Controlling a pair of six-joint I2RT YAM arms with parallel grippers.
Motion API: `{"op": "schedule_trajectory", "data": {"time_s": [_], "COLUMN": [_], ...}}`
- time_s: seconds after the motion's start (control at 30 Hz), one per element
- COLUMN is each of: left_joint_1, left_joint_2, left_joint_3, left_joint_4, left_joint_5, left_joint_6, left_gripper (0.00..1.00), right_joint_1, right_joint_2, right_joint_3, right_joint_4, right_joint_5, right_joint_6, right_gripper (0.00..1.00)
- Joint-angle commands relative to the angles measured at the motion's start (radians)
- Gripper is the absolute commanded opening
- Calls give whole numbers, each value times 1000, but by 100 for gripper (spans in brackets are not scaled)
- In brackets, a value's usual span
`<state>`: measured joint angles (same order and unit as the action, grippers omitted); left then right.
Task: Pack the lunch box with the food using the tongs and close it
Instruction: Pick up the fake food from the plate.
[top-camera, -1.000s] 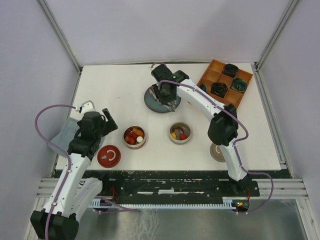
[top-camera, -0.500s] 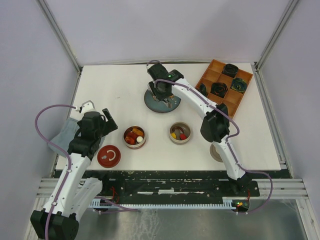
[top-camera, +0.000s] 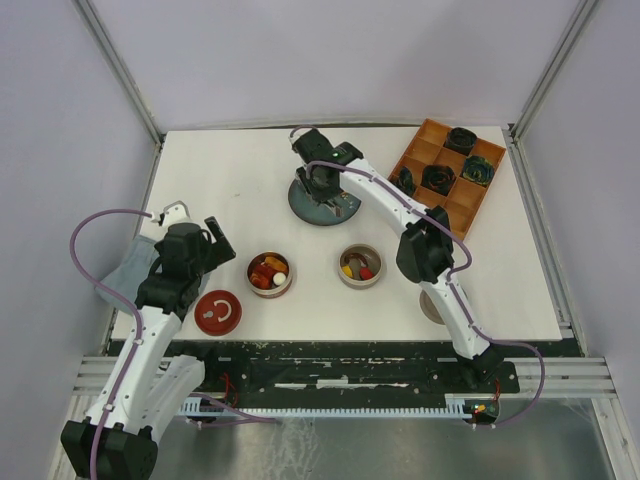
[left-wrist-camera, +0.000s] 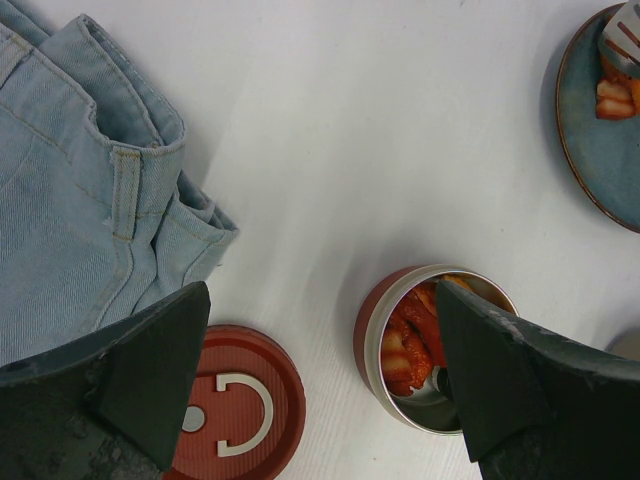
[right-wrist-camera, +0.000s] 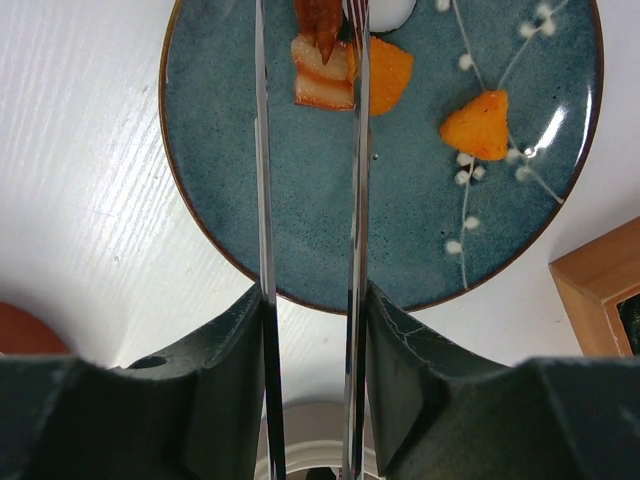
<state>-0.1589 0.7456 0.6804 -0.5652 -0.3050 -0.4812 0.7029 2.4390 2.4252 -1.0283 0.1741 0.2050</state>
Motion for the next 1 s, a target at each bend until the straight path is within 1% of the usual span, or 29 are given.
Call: {"op": "schedule_trajectory", "data": {"time_s": [0.0,0.17,0.3,0.57,0.97], "left_joint_1": [4,3,3,4,3], "left_joint_2": [-9,-8,-3,-8,-5], "left_joint_3": [1,1,1,1,2], "left_joint_4": [52,55,54,56,50], "left_joint_5": [-3,0,12,11,0], "left_joint_6": [16,16,18,18,16], "left_gripper": [100,100,100,100,100], "right_joint_1": [2,3,2,2,2], "right_joint_2": [2,-10,-15,19,42], "right_joint_3": [68,68,42,70,83], "right_joint_4": [12,-12,-2,-23,-20], "right_joint_5": [-8,-32,-15,33,13], "right_joint_6": [-20,-14,-4,-6,-3], "right_gripper": [46,43,44,46,46]}}
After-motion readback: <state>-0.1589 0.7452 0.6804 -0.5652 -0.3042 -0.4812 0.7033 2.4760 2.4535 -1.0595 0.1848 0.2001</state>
